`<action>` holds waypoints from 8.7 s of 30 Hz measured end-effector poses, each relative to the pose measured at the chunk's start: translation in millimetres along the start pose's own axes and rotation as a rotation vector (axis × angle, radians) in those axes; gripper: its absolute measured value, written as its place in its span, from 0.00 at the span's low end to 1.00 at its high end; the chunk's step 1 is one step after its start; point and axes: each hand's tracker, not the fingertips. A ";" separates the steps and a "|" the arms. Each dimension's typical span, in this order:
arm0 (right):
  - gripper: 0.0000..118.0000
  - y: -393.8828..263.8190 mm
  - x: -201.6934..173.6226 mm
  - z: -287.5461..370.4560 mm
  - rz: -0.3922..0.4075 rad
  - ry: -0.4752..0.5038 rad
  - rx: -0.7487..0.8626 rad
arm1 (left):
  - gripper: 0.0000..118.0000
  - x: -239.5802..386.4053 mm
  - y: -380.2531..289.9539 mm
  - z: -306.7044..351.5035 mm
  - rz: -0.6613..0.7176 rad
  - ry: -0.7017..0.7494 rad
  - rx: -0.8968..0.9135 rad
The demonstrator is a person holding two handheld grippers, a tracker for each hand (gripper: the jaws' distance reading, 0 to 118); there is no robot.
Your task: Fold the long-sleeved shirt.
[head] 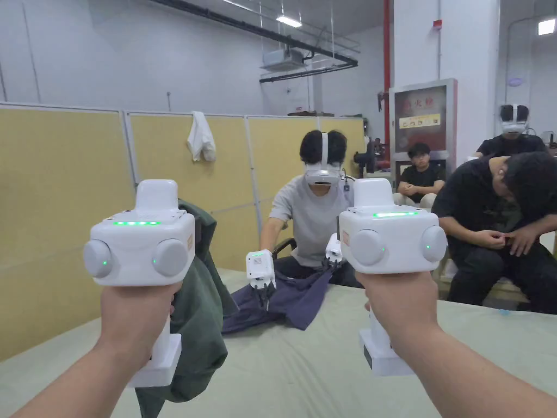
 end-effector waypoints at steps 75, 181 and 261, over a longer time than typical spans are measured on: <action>0.07 -76.3 269.1 174.8 -0.012 -0.521 -0.116 | 0.04 266.3 -51.4 1.6 0.094 -0.606 -0.070; 0.15 246.7 422.1 295.0 -0.053 -0.986 0.149 | 0.13 145.2 161.1 -130.1 0.270 -0.436 -0.088; 1.00 -281.4 372.4 246.4 -0.112 -0.546 -0.556 | 1.00 123.0 -251.7 -3.5 0.109 -0.680 -0.457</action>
